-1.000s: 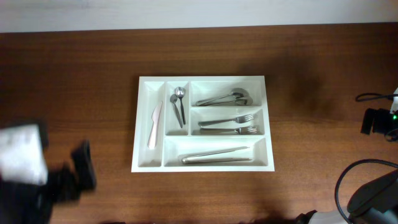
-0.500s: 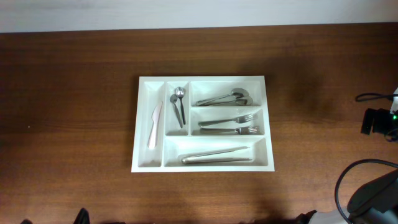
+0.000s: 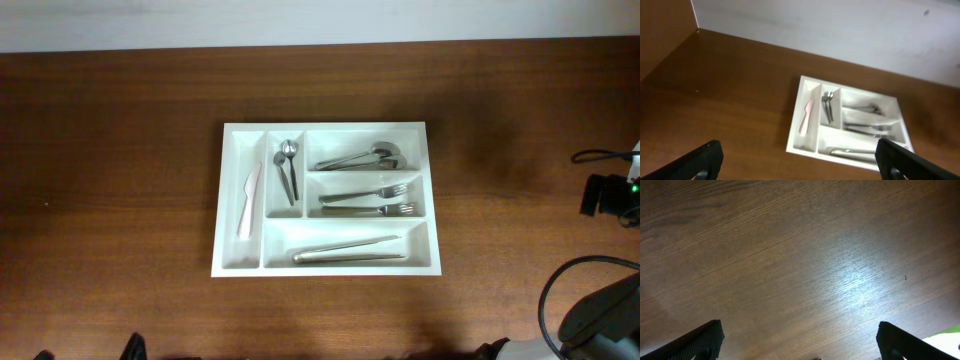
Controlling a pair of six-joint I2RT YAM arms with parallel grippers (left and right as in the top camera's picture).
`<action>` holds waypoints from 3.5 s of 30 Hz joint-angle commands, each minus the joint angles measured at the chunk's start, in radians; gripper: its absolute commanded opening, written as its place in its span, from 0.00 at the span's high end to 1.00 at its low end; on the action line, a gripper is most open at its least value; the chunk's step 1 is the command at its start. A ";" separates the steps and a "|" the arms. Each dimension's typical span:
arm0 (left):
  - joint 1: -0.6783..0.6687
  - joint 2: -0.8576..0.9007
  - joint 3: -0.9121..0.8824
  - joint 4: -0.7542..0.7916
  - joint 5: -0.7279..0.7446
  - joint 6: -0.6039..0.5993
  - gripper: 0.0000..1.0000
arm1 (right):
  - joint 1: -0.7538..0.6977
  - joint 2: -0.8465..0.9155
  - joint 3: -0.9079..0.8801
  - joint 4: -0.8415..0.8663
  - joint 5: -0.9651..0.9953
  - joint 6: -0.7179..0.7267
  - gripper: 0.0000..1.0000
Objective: Pack container
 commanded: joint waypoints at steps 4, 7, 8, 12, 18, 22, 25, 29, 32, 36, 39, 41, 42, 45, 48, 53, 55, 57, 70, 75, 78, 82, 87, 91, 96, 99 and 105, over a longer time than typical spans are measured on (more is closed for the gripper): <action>0.003 -0.002 -0.110 0.000 0.009 0.093 0.01 | 0.002 -0.022 -0.002 0.003 -0.002 -0.006 0.01; 0.003 -0.002 -0.180 0.027 0.003 0.095 0.01 | 0.002 -0.022 -0.002 0.003 -0.002 -0.006 0.01; 0.003 -0.002 -0.206 0.050 0.002 0.098 0.01 | 0.002 -0.022 -0.002 0.003 -0.002 -0.006 0.01; 0.003 -0.006 -0.344 0.234 0.004 0.177 0.01 | 0.002 -0.022 -0.002 0.003 -0.002 -0.006 0.01; 0.003 -0.100 -0.618 0.546 0.012 0.320 0.01 | 0.002 -0.022 -0.002 0.003 -0.002 -0.006 0.01; 0.003 -0.212 -0.846 0.728 0.023 0.335 0.01 | 0.002 -0.022 -0.002 0.003 -0.002 -0.006 0.01; 0.003 -0.298 -1.030 0.887 0.023 0.335 0.01 | 0.002 -0.022 -0.002 0.003 -0.002 -0.006 0.01; 0.003 -0.386 -1.244 1.098 0.023 0.335 0.01 | 0.002 -0.022 -0.002 0.003 -0.002 -0.006 0.01; 0.003 -0.436 -1.359 1.200 0.023 0.334 0.01 | 0.002 -0.022 -0.002 0.003 -0.002 -0.006 0.01; 0.003 -0.505 -1.476 1.298 0.023 0.334 0.01 | 0.002 -0.022 -0.002 0.003 -0.002 -0.006 0.01; 0.003 -0.552 -1.533 1.344 0.022 0.334 0.01 | 0.002 -0.022 -0.002 0.003 -0.002 -0.006 0.01; 0.003 -0.583 -1.562 1.367 0.021 0.335 0.01 | 0.002 -0.022 -0.002 0.003 -0.002 -0.006 0.01; 0.003 -0.602 -1.577 1.379 0.021 0.335 0.01 | 0.002 -0.022 -0.002 0.003 -0.002 -0.006 0.01; 0.003 -0.653 -1.620 1.405 0.018 0.335 0.01 | 0.002 -0.022 -0.002 0.003 -0.002 -0.006 0.01; 0.003 -0.650 -1.654 1.464 0.018 0.334 0.01 | 0.002 -0.022 -0.002 0.003 -0.002 -0.006 0.01; 0.003 -0.650 -1.710 1.588 0.018 0.335 0.01 | 0.002 -0.022 -0.002 0.003 -0.002 -0.006 0.01; 0.003 -0.650 -1.741 1.656 0.018 0.335 0.01 | 0.002 -0.022 -0.002 0.003 -0.002 -0.006 0.01; 0.003 -0.650 -1.775 1.718 0.018 0.335 0.01 | 0.002 -0.022 -0.002 0.003 -0.002 -0.006 0.01; 0.003 -0.651 -1.909 1.839 -0.029 0.335 0.01 | 0.002 -0.022 -0.002 0.003 -0.002 -0.006 0.01; 0.003 -0.651 -1.909 1.699 -0.034 0.334 0.01 | 0.002 -0.022 -0.002 0.003 -0.002 -0.006 0.01; 0.003 -0.651 -1.909 1.598 -0.030 0.334 0.01 | 0.002 -0.022 -0.002 0.003 -0.002 -0.006 0.01; 0.003 -0.651 -1.909 1.604 -0.026 0.334 0.01 | 0.002 -0.022 -0.002 0.003 -0.002 -0.006 0.01; 0.003 -0.651 -1.909 1.604 -0.026 0.334 0.01 | 0.002 -0.022 -0.002 0.003 -0.002 -0.006 0.01; 0.003 -0.651 -1.909 1.604 -0.026 0.334 0.01 | 0.002 -0.022 -0.002 0.003 -0.002 -0.006 0.01; 0.003 -0.651 -1.908 1.604 -0.026 0.334 0.01 | 0.002 -0.022 -0.002 0.003 -0.002 -0.006 0.01; 0.003 -0.651 -1.908 1.604 -0.026 0.334 0.01 | 0.002 -0.022 -0.002 0.003 -0.002 -0.006 0.01; 0.003 -0.651 -1.908 1.604 -0.026 0.334 0.01 | 0.002 -0.022 -0.002 0.003 -0.002 -0.006 0.01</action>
